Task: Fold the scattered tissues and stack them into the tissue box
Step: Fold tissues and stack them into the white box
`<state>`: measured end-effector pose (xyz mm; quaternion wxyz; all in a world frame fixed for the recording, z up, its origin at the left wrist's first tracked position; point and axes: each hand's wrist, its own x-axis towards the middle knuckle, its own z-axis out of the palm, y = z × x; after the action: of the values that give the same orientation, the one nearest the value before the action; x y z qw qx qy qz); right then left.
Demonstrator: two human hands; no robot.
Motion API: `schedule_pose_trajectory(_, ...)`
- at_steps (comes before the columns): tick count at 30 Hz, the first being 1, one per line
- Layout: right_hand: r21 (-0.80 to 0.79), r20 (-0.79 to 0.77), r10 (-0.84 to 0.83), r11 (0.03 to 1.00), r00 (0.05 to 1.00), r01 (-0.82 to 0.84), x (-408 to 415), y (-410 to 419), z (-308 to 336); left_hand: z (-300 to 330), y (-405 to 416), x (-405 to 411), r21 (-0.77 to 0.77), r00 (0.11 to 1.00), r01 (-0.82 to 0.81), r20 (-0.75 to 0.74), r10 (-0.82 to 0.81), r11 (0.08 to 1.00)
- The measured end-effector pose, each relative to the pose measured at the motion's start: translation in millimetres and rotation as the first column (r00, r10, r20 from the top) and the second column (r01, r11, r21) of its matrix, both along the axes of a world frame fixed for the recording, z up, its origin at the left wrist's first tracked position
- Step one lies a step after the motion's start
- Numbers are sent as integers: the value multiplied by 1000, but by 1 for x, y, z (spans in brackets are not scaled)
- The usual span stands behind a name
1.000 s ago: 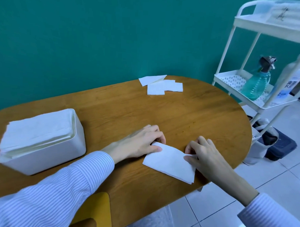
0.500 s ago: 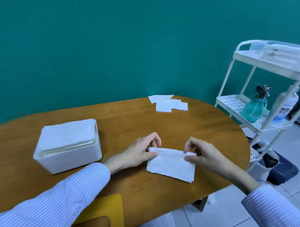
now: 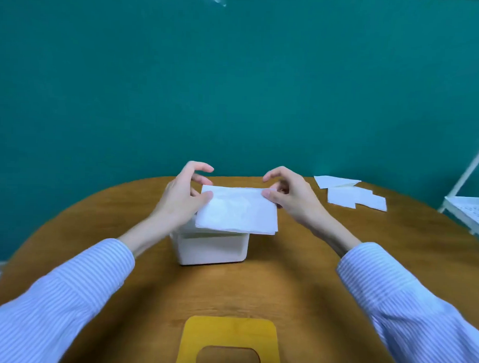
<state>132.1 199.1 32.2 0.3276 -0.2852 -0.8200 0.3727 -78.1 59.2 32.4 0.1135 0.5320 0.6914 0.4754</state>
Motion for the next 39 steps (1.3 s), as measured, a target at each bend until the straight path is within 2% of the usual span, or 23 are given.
schedule_pose_trajectory(4,-26,60,32,999,998,-30,-54,5,-3,-12,-1,-38,-35,991,-131,-13,131,991)
schedule_pose_trajectory(8,-23,166,25,1000,986,-21,-81,14,-19,-29,5,-57,-84,985,-167,-54,163,982)
schedule_pose_trajectory(10,49,238,4,999,971,-16,-84,17,-28,-39,3,-60,-134,980,-143,-160,121,981)
schedule_pose_trajectory(12,229,319,-53,973,946,-23,-81,18,-37,-47,0,-62,-147,944,-114,-325,61,983)
schedule_pose_trajectory(15,382,399,-36,915,916,-130,-68,8,-36,-46,-5,-59,-169,893,18,-441,-92,985)
schedule_pose_trajectory(19,427,659,18,814,752,-393,-61,-12,-36,-49,2,-54,-354,791,133,-525,-315,926)
schedule_pose_trajectory(22,358,780,-9,826,625,-435,-66,-10,-42,-59,8,-54,-491,772,97,-512,-377,866)
schedule_pose_trajectory(24,300,804,11,855,595,-422,-71,-6,-46,-63,11,-53,-545,771,68,-503,-390,836)
schedule_pose_trajectory(28,231,798,55,892,601,-388,-79,-1,-50,-67,17,-53,-595,759,48,-500,-416,802)
schedule_pose_trajectory(32,239,796,41,895,604,-376,-78,-1,-54,-69,19,-49,-616,734,1,-534,-419,788)
schedule_pose_trajectory(37,258,768,52,886,638,-384,-72,0,-57,-58,15,-36,-607,691,-114,-617,-377,786)
schedule_pose_trajectory(39,274,715,66,889,696,-366,-64,-1,-53,-53,10,-25,-543,669,-162,-674,-313,824)
